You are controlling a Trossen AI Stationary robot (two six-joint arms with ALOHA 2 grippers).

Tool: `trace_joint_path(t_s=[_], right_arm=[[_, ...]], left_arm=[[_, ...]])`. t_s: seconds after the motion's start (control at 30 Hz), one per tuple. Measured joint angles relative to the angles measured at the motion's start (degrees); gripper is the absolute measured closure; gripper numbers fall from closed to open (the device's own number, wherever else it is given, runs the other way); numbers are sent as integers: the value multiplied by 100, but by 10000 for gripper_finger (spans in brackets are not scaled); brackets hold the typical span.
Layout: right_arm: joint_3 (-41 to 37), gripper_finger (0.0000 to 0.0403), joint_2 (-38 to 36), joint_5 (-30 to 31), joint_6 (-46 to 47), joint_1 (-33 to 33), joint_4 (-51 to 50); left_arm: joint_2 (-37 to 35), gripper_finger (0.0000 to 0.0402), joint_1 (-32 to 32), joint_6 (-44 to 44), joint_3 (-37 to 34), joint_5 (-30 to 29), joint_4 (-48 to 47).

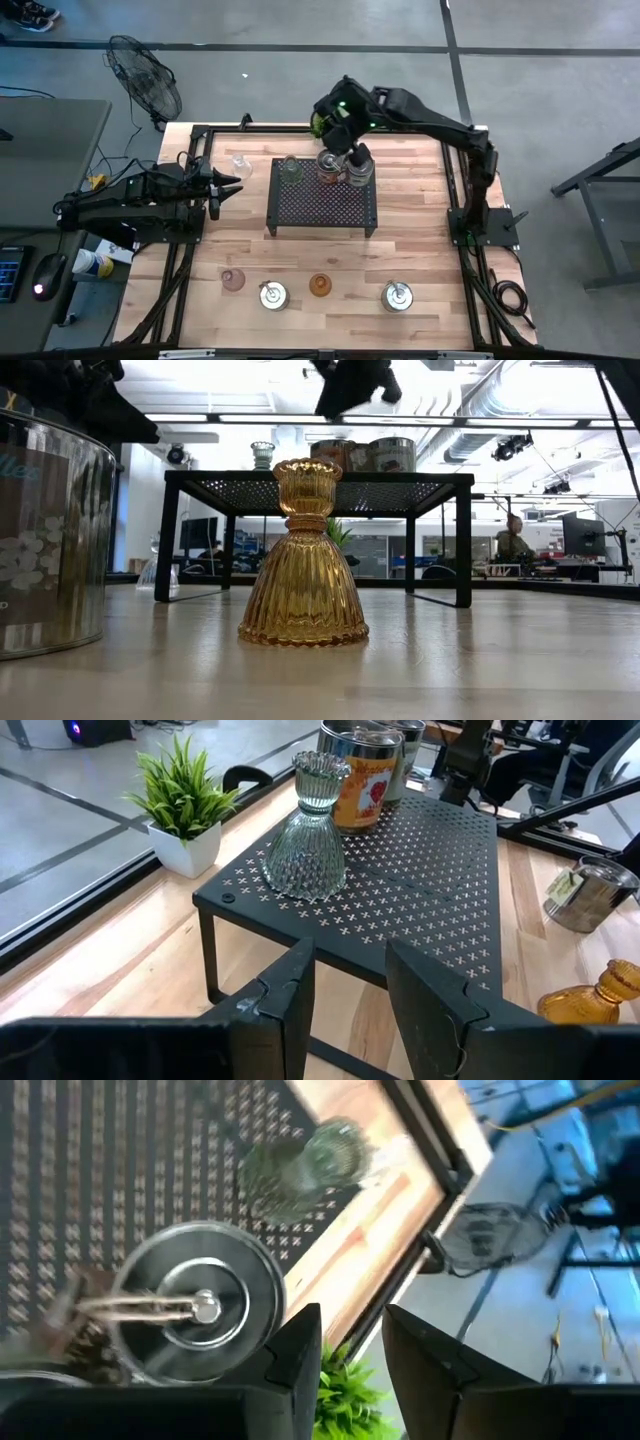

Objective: Pick & Place candle stick holders
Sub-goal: Put the transparent glass candle holder on the shelf

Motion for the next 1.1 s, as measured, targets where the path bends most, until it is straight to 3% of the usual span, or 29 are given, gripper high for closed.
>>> trace_joint_path(t_s=[0.23, 0.53, 1.1], right_arm=[[8, 301, -470, 299, 1472, 13, -91], [8, 301, -666, 1329, 2824, -40, -761], [8, 302, -679, 1292, 4584, -59, -2356]], left_arm=[[0, 280, 0, -1, 0, -2, -33], [0, 280, 1, -63, 0, 35, -37], [0, 280, 2, -77, 0, 120, -179]])
